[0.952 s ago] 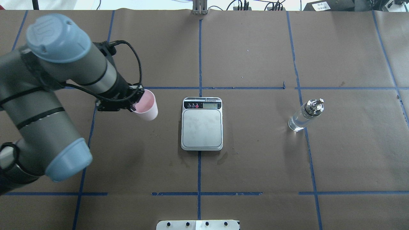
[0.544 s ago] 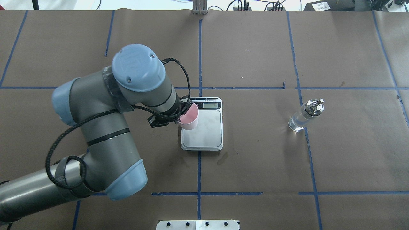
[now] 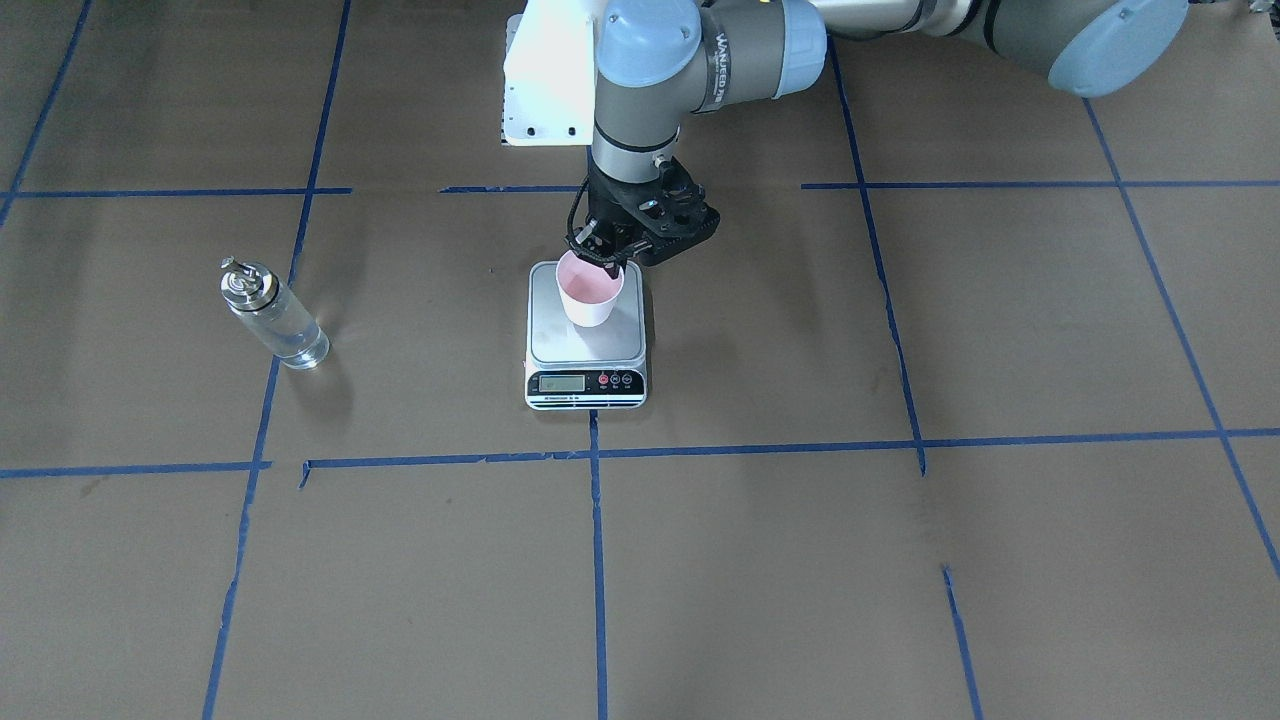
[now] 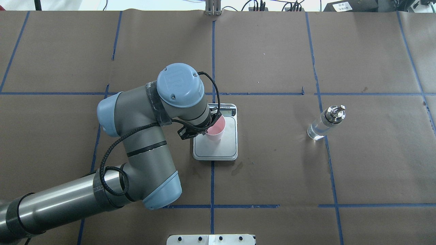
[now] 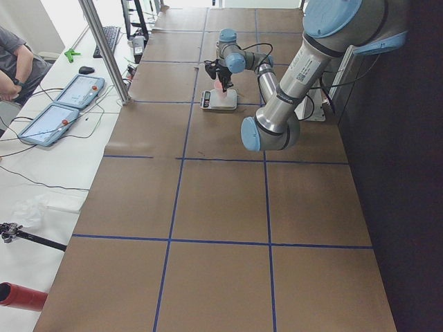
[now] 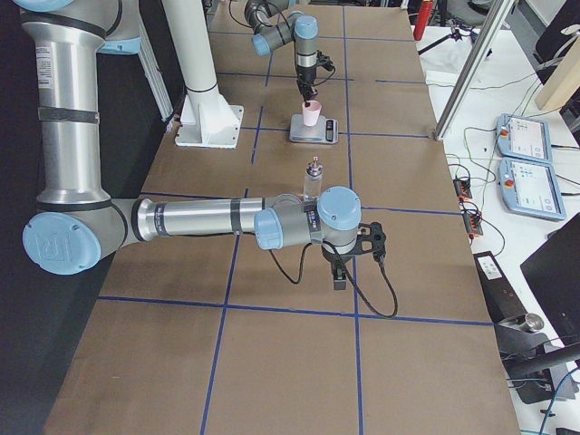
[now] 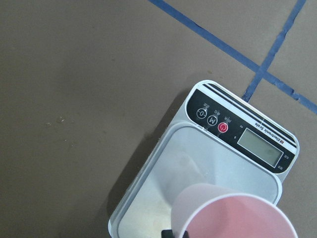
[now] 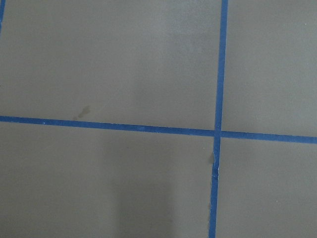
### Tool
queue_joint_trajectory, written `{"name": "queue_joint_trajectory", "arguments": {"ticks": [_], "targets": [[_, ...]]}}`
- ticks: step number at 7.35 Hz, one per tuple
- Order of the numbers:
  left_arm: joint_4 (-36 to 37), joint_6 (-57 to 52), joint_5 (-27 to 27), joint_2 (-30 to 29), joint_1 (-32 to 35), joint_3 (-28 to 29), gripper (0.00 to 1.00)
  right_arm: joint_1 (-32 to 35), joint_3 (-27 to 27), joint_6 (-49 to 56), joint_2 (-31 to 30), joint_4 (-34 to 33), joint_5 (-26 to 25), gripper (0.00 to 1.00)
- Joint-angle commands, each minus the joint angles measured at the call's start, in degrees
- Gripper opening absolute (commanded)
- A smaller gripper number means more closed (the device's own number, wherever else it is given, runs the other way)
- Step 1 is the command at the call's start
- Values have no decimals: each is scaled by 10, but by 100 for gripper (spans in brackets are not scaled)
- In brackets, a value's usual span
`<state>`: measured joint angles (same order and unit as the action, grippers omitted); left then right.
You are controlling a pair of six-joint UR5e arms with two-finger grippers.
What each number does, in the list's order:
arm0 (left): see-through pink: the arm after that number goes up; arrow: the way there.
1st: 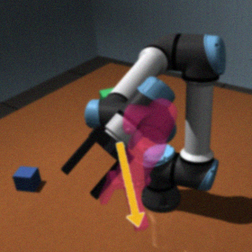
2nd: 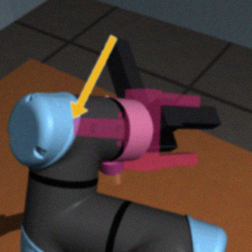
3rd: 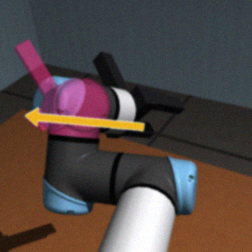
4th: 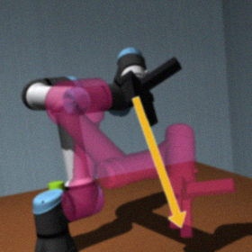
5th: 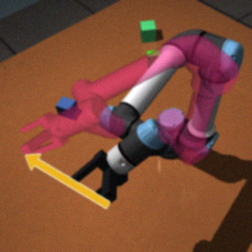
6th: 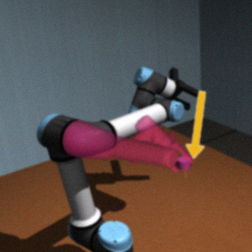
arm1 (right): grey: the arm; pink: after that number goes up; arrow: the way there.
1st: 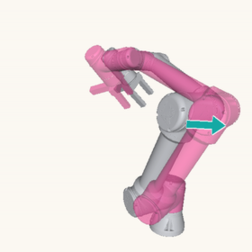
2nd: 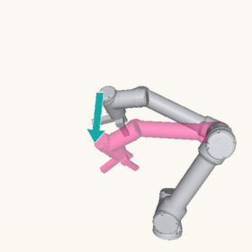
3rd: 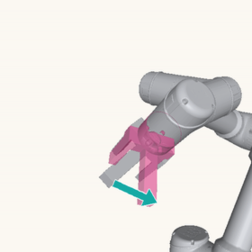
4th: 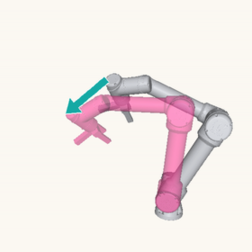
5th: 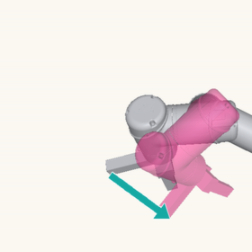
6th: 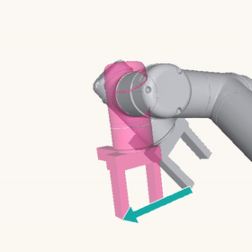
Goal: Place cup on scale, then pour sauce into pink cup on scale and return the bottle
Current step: 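Carry the pink cup with the left gripper onto the scale and release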
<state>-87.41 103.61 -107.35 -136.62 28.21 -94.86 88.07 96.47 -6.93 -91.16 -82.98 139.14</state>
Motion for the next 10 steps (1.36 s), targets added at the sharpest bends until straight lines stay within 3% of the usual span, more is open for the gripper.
{"name": "queue_joint_trajectory", "arguments": {"ticks": [1, 2, 3, 4, 7, 10], "targets": [[-7, -3, 2, -2, -5, 9, 0, 0, 0, 1, 0, -1, 0, 100], [-7, -6, 2, -1, -4, 9, 19, 0, 0, 1, 0, -1, 0, 100], [-7, -7, 2, 1, -4, 9, 69, 0, 0, 1, 0, 0, 0, 100], [-7, -15, 2, 2, -4, 6, 96, 0, 0, 1, 0, 0, 0, 100], [15, -46, -1, 16, 1, -89, 100, 0, 11, 0, 1, -3, -2, 100], [76, -100, -58, 29, 41, -174, 100, -8, 45, -9, -1, -10, -2, 100]]}}
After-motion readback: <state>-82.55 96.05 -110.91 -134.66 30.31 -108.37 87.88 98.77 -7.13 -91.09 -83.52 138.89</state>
